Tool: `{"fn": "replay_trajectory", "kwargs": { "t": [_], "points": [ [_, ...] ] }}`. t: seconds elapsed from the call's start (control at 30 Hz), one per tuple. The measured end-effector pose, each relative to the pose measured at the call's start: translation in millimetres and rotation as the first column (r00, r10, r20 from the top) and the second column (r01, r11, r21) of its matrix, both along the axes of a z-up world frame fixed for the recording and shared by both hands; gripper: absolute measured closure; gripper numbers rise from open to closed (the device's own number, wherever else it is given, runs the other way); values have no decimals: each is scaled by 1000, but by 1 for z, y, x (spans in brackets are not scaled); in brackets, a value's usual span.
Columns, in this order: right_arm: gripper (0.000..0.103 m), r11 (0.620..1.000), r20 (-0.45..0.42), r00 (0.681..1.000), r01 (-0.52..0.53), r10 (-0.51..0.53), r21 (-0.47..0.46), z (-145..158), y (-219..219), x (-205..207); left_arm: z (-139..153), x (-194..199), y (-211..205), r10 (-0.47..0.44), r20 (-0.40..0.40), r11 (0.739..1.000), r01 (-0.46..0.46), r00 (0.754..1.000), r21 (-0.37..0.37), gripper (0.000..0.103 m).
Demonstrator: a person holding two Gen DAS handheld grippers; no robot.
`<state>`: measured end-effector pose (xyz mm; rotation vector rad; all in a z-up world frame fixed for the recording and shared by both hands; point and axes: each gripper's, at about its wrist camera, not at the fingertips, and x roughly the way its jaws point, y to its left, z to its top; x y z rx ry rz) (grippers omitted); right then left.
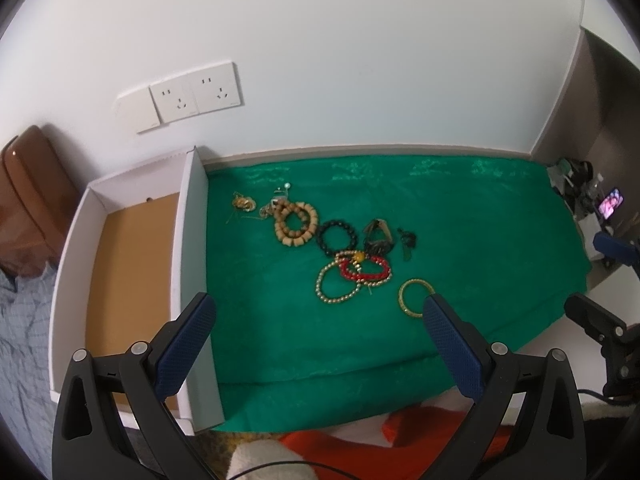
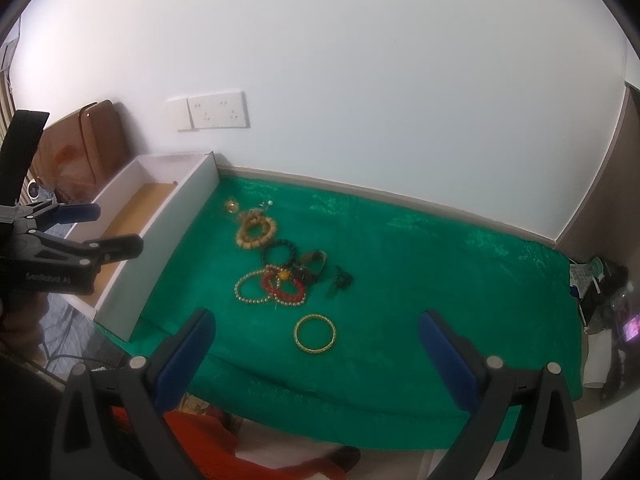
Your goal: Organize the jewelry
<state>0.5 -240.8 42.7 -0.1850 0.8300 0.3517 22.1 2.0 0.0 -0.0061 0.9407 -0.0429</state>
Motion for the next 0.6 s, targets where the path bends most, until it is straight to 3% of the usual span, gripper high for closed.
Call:
{"fn": "replay_trajectory", "kwargs": {
  "t": [0.6],
  "points": [
    [0, 1000, -40, 999, -11, 10, -12, -5, 0, 11, -11, 11, -3, -7, -58, 1000, 6, 998, -19, 0]
  ]
}}
